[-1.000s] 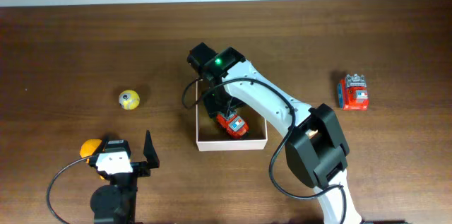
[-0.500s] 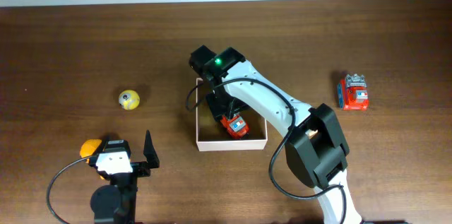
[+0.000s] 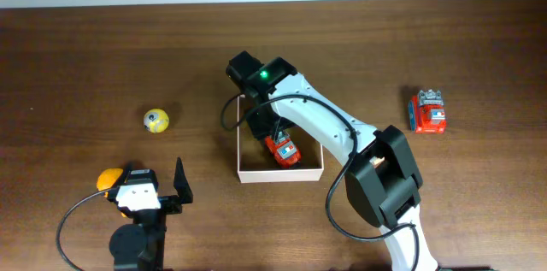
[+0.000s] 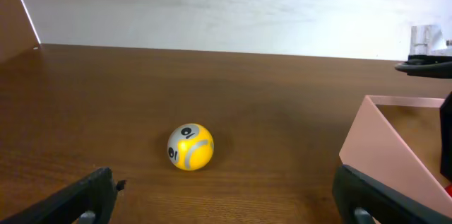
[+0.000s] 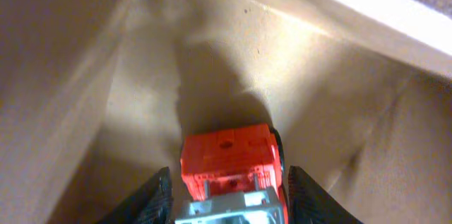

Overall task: Pack container
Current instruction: 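Lower the fire truck into the box and release it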

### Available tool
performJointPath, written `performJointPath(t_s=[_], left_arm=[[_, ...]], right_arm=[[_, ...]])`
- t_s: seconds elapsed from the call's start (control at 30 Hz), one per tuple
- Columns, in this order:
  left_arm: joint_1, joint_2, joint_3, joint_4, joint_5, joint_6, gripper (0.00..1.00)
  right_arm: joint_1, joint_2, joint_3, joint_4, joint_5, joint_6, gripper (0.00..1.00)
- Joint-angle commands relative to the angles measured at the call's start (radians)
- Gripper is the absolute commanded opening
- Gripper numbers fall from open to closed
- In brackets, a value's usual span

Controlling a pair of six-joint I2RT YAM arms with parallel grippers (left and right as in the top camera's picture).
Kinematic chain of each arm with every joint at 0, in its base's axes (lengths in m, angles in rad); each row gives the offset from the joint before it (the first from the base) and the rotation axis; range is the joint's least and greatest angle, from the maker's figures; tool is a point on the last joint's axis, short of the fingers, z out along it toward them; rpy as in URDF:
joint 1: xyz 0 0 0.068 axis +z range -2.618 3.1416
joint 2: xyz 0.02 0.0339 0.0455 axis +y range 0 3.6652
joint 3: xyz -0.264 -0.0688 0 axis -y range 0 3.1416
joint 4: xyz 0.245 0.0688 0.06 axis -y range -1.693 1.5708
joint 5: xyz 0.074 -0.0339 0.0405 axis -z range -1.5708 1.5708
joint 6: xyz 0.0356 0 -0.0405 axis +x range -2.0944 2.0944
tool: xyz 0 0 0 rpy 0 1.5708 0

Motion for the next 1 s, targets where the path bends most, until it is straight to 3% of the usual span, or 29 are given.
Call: performJointPath(t_s=[0.0, 0.3, 0.37, 0.5, 0.97], left_arm=[[-0.003, -0.005, -0.008, 0.004, 0.011, 0.019, 0.99], [-0.003, -0.005, -0.008, 0.004, 0.011, 0.019, 0.99], [-0.003, -0.005, -0.008, 0.004, 0.011, 0.019, 0.99], [-0.003, -0.005, -0.008, 0.004, 0.011, 0.019, 0.99], [-0.003, -0.005, -0.008, 0.004, 0.011, 0.019, 0.99]], right_arm=[[0.003, -0.002, -0.008, 0.009, 0.019, 0.005, 0.47], [-0.033, -0.002, -0.008, -0.085, 0.024, -0.001, 0.52], [-0.044, -0.002, -0.008, -0.089, 0.023, -0.008, 0.51], [-0.055, -0.002, -0.008, -0.089, 0.023, -0.007, 0.36], [-0.055, -0.002, -0.008, -0.007, 0.015, -0.006, 0.36]])
